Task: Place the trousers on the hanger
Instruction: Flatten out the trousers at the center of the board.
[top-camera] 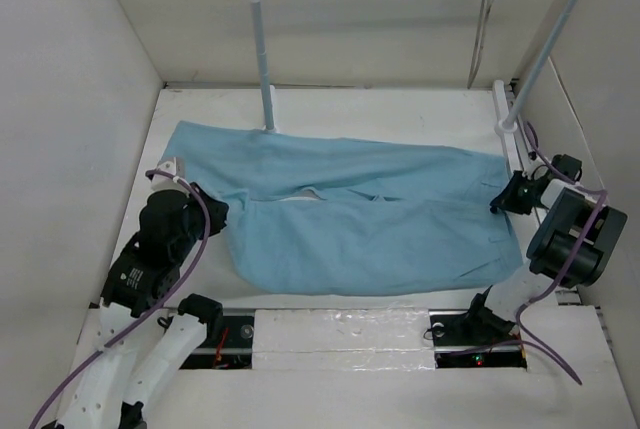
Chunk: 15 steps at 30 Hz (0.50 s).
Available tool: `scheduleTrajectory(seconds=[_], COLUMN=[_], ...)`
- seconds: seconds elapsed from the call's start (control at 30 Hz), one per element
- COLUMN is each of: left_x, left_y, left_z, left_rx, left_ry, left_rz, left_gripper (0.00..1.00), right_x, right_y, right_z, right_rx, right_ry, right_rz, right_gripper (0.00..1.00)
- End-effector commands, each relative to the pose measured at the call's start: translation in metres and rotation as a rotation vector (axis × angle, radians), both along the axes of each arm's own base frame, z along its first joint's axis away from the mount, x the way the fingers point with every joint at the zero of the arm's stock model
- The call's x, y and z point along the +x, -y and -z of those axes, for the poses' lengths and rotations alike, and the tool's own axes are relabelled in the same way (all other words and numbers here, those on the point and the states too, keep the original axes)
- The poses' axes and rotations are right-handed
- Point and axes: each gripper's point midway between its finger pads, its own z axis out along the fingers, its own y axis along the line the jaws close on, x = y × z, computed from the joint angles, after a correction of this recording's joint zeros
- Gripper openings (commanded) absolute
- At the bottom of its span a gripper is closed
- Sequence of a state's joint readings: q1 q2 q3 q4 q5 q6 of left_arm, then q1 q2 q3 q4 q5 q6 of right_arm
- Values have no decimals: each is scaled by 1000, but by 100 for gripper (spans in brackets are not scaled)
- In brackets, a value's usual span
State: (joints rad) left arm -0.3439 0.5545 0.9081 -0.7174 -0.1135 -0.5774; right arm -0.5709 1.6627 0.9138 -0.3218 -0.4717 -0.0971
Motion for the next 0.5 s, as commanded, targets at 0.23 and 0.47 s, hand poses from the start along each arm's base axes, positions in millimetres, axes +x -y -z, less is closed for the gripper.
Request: scheduleTrajectory(seconds=[0.23, 0.47], left_x=[-6, -6], left_y=[-32, -26], left_z=[-63, -47], left_rx=[86, 94], left_ry=[136, 86], left_rz=[-123, -96], left_gripper=[0, 0], right_x=[45, 42], right_y=[34, 75], right_z=[-93, -65], right_rx=[-155, -181], right_ry=[175, 20], right_rz=[27, 102], right_gripper=[0, 52])
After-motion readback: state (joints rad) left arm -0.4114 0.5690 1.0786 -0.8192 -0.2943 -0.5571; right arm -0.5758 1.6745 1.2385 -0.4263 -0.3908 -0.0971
